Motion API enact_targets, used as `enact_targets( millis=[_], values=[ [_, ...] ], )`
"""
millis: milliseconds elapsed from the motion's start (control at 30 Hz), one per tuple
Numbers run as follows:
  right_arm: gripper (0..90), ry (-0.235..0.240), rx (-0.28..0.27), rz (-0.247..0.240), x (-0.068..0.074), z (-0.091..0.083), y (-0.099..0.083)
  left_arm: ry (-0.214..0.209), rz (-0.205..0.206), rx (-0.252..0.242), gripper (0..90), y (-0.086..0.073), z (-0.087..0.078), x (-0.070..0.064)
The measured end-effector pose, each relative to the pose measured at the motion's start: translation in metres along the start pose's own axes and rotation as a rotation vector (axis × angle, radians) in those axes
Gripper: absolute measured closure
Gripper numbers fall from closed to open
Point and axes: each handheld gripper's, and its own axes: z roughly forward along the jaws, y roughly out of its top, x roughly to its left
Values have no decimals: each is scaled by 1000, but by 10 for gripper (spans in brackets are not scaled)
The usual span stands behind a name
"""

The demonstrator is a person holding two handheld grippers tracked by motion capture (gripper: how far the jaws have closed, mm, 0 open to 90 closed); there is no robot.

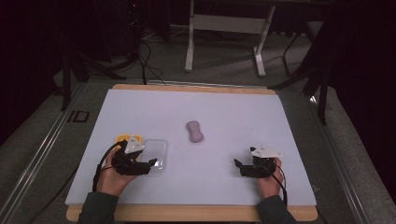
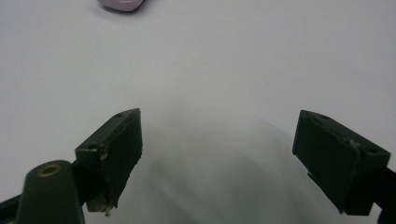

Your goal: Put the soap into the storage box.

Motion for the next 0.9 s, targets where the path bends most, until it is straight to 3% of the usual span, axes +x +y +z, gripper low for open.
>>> enact_targets(
  millis=[367, 567, 633, 900],
  values=[
    [156, -1, 3, -5, 0, 0, 0, -26, -3, 43, 264, 23, 13, 4],
    [156, -2, 7, -10, 1, 0, 0, -24, 5, 75, 240, 32, 21, 3],
    [156, -1, 6, -11, 1, 0, 0, -4, 6, 82, 166, 36, 24, 2],
    [156, -1, 5, -11, 2, 0, 0, -7, 4, 89, 157, 45, 32, 1]
  ],
)
